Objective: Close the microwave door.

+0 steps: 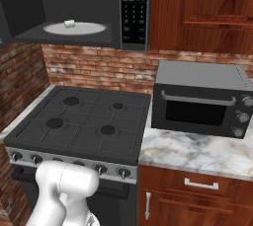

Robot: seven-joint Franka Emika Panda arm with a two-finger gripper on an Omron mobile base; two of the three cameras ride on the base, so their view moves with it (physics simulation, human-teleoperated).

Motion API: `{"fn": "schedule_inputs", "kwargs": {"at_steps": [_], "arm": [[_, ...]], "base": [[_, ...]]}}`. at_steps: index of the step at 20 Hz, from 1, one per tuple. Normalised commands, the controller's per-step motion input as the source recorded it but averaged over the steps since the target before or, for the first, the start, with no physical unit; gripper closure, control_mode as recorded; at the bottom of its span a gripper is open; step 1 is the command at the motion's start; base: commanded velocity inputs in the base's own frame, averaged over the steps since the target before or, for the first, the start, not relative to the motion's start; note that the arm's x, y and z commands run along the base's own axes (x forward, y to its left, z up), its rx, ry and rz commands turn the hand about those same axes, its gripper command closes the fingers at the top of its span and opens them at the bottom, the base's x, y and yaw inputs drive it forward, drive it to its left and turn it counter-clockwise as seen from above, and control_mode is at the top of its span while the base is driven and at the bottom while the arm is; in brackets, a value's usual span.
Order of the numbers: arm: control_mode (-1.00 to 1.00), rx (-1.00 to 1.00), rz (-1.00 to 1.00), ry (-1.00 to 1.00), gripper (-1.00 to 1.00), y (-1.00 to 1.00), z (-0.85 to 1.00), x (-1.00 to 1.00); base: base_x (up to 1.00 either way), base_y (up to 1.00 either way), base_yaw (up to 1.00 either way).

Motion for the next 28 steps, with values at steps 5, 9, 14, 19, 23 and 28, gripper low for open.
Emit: {"fn": "schedule_inputs", "kwargs": {"at_steps": [5, 9, 14, 19, 23, 28], "arm": [[-1.0, 0.0, 0.0, -0.17, -1.0, 0.64, 0.06, -0.54], [-1.0, 0.0, 0.0, -0.14, -1.0, 0.69, 0.05, -0.62], [-1.0, -0.01, 0.0, -0.08, -1.0, 0.82, 0.01, -0.52], [-1.0, -0.07, 0.01, 0.07, -1.0, 0.86, 0.0, -0.04], [-1.0, -0.03, 0.0, 0.42, -1.0, 0.45, 0.0, 0.34], [-1.0, 0.0, 0.0, 0.38, -1.0, 0.06, 0.0, 0.23]], "base": [[0.0, 0.0, 0.0], [0.0, 0.0, 0.0], [0.0, 0.0, 0.0], [0.0, 0.0, 0.0], [0.0, 0.0, 0.0], [0.0, 0.0, 0.0]]}}
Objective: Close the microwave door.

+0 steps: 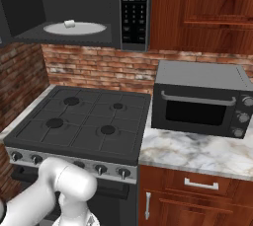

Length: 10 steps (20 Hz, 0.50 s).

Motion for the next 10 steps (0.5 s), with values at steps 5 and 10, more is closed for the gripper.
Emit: {"fn": "schedule_inputs", "kwargs": {"at_steps": [5, 10], "arm": [[-1.0, 0.0, -0.08, 0.34, -1.0, 0.0, 0.0, 0.27], [-1.0, -0.02, -0.2, 0.38, -1.0, 0.07, 0.0, 0.43]], "base": [[0.0, 0.0, 0.0], [0.0, 0.0, 0.0]]}}
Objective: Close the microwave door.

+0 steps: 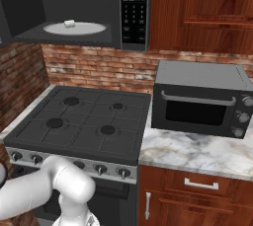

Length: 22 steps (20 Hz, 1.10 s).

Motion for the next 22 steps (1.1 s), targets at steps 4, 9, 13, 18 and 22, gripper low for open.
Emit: {"fn": "schedule_inputs", "kwargs": {"at_steps": [4, 9, 13, 18, 22], "arm": [[-1.0, -0.04, -0.24, 0.49, -1.0, 0.13, 0.0, 0.62], [-1.0, -0.01, -0.17, 0.45, -1.0, 0.2, 0.0, 0.18], [-1.0, -0.01, -0.15, 0.38, -1.0, 0.17, 0.0, 0.18], [-1.0, -0.02, -0.18, 0.33, -1.0, 0.04, 0.0, 0.44], [-1.0, 0.0, -0.23, 0.26, -1.0, 0.0, -0.05, 0.62]], "base": [[0.0, 0.0, 0.0], [0.0, 0.0, 0.0], [0.0, 0.0, 0.0], [0.0, 0.0, 0.0], [0.0, 0.0, 0.0]]}}
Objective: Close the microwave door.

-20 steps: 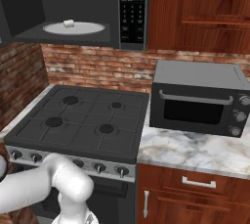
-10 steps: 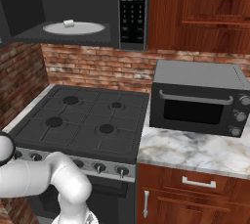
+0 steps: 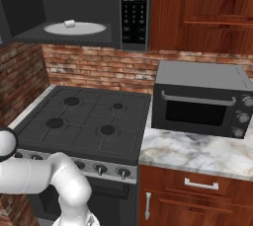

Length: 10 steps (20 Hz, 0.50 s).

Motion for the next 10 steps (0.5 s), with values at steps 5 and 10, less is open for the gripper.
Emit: {"fn": "schedule_inputs", "kwargs": {"at_steps": [5, 10], "arm": [[-1.0, 0.0, -0.21, 0.12, -1.0, -0.18, -0.25, 0.7], [-1.0, 0.0, -0.17, 0.0, -1.0, -0.4, -0.51, 0.92]], "base": [[0.0, 0.0, 0.0], [0.0, 0.0, 0.0]]}}
